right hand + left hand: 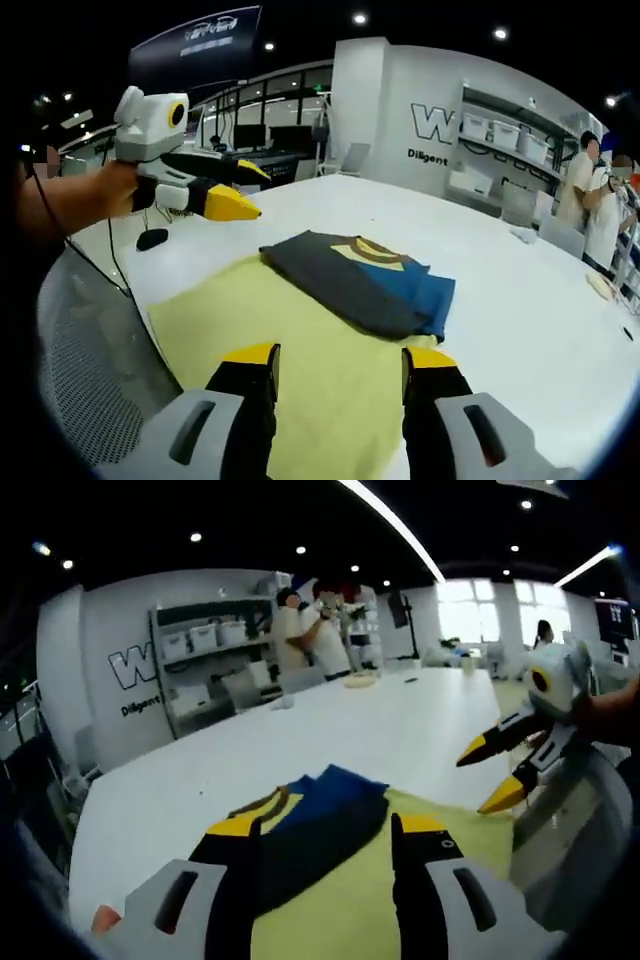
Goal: Fold the garment on the visible template until the final outline fits inside the template.
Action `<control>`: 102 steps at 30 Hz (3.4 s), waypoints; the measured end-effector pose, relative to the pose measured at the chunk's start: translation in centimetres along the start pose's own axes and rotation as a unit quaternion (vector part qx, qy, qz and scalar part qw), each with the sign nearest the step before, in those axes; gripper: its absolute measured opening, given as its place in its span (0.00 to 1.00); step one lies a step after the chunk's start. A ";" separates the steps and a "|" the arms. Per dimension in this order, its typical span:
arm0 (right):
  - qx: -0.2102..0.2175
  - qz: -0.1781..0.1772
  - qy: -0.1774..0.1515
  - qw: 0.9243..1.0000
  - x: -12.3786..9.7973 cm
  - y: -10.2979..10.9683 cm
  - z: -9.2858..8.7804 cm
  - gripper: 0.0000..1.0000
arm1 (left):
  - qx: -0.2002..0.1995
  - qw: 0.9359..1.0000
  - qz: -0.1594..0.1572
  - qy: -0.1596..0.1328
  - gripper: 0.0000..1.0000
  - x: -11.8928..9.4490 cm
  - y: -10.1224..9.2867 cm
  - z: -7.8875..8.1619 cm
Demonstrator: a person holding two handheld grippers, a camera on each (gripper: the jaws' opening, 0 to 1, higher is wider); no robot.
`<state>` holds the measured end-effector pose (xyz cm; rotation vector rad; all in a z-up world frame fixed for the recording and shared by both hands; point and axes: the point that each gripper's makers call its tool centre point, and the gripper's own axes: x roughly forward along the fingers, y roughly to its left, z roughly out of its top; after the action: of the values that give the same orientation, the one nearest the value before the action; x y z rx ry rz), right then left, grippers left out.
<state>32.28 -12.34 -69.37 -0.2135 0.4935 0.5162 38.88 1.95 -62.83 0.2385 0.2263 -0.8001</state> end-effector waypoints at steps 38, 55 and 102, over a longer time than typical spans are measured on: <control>0.016 0.015 0.042 0.999 7.1 -7.0 -2.3 0.41 | -0.121 0.989 0.083 -0.015 0.52 -7.4 -1.0 -4.6; 0.048 0.037 0.075 0.995 12.0 -8.5 -5.3 0.33 | -0.122 0.989 0.078 -0.007 0.50 -7.3 -1.1 -5.0; -0.027 0.034 0.087 0.995 11.8 -8.2 -5.6 0.06 | -0.137 0.988 0.065 0.005 0.43 -7.1 -1.5 -5.6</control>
<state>43.30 -16.16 -79.49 -0.2952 0.6590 0.5804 32.37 7.46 -66.22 -0.0026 0.3250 -0.6305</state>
